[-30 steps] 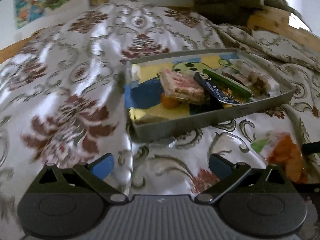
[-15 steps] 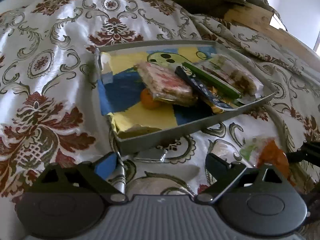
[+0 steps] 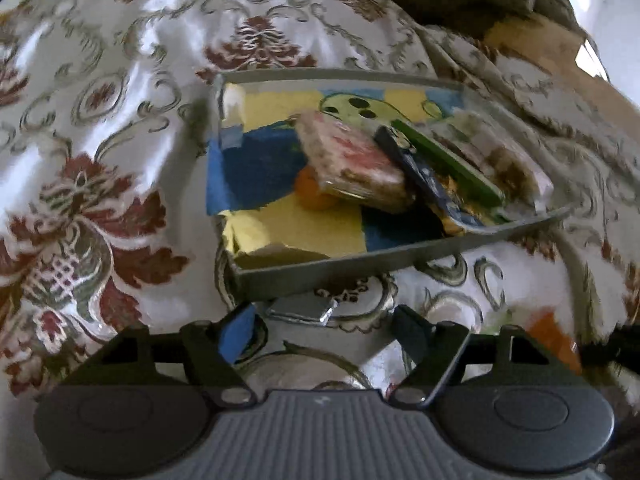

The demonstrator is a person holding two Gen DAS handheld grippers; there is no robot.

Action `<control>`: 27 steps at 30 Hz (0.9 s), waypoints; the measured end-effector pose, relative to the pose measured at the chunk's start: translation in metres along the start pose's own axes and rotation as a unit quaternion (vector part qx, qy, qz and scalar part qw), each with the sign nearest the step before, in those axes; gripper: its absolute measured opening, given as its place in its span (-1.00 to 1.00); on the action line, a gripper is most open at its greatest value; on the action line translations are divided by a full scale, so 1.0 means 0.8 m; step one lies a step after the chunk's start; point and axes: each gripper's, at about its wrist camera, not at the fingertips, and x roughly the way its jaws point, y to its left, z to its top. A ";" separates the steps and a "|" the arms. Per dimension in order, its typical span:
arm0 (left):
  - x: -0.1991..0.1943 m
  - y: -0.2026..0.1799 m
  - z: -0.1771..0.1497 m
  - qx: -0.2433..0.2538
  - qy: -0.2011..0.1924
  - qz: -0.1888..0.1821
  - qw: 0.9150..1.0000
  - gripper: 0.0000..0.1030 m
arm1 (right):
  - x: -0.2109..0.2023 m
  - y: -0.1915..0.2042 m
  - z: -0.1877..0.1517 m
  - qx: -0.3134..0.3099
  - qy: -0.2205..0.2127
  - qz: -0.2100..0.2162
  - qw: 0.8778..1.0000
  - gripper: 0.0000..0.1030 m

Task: Organize snacks
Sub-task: 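Close the right tool on the orange candy bag, then lift the orange candy bag with the right tool and carry it over the tray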

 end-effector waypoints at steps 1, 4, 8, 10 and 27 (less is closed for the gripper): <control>0.001 0.003 0.001 -0.005 0.001 -0.002 1.000 0.57 | 0.000 0.001 0.000 -0.001 -0.002 -0.001 1.000 0.19; 0.003 0.012 0.000 -0.013 0.001 -0.019 1.000 0.58 | 0.002 0.003 0.000 -0.004 -0.004 -0.001 1.000 0.16; 0.001 0.033 -0.003 -0.031 -0.007 -0.058 0.998 0.53 | 0.002 0.002 0.001 0.000 -0.005 0.003 1.000 0.14; -0.002 0.044 -0.004 -0.042 -0.012 -0.068 0.997 0.39 | 0.002 0.002 0.001 0.000 -0.004 0.003 1.000 0.15; -0.005 0.019 -0.009 -0.015 -0.013 -0.036 0.999 -0.23 | 0.003 0.006 0.001 -0.004 -0.007 0.000 1.000 0.14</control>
